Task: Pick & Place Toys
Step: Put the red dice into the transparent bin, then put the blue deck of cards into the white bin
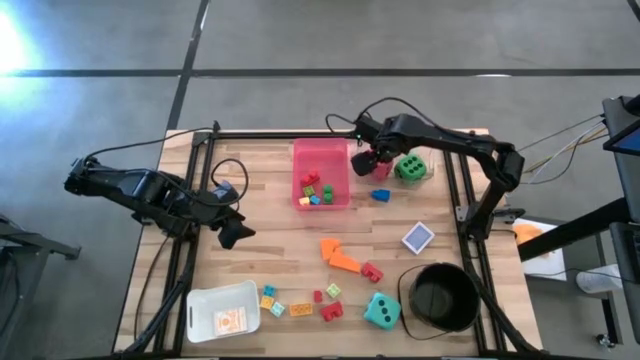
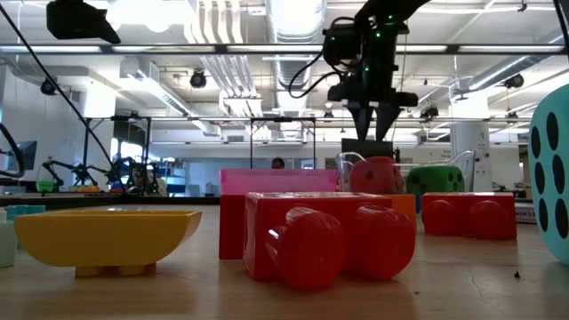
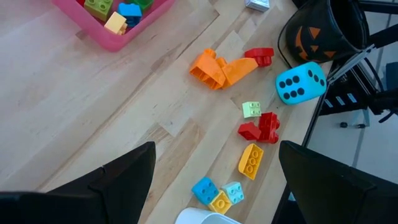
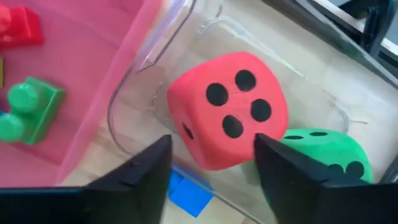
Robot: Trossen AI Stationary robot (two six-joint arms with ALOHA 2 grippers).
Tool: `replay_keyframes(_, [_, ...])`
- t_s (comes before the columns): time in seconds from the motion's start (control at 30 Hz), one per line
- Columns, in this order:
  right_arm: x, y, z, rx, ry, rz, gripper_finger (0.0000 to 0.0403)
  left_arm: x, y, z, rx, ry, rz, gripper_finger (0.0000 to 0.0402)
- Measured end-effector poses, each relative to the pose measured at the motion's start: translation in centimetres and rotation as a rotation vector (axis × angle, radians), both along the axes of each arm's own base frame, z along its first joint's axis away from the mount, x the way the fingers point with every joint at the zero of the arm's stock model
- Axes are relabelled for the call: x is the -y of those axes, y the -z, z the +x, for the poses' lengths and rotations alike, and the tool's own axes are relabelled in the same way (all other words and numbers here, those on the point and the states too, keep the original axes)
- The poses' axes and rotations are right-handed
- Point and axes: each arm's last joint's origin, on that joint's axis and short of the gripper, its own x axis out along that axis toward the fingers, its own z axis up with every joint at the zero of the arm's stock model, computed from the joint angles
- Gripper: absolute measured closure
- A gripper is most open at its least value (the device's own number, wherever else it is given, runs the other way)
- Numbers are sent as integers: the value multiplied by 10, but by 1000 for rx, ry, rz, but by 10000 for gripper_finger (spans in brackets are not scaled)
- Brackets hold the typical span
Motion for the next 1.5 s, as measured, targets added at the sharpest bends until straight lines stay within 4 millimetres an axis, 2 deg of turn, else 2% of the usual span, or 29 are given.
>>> replay_keyframes(0.2, [9,2,-6,6,31,35,359,0,0,0,0,0,0,55])
replay_keyframes(0.27, [12,3,-9,1,41,45,382,0,0,0,0,0,0,55])
replay_keyframes(0.83, [8,32,-20,-75,51,119,394,0,0,0,0,0,0,55])
replay_keyframes(1.07, [7,35,-20,-71,46,129,394,0,0,0,0,0,0,55])
replay_keyframes(1.17, [6,29,-21,-54,57,122,395,0,0,0,0,0,0,55])
replay_keyframes(1.33, [7,3,-19,47,50,71,395,0,0,0,0,0,0,55])
replay_keyframes(1.5, [5,-9,-18,112,21,103,395,0,0,0,0,0,0,55])
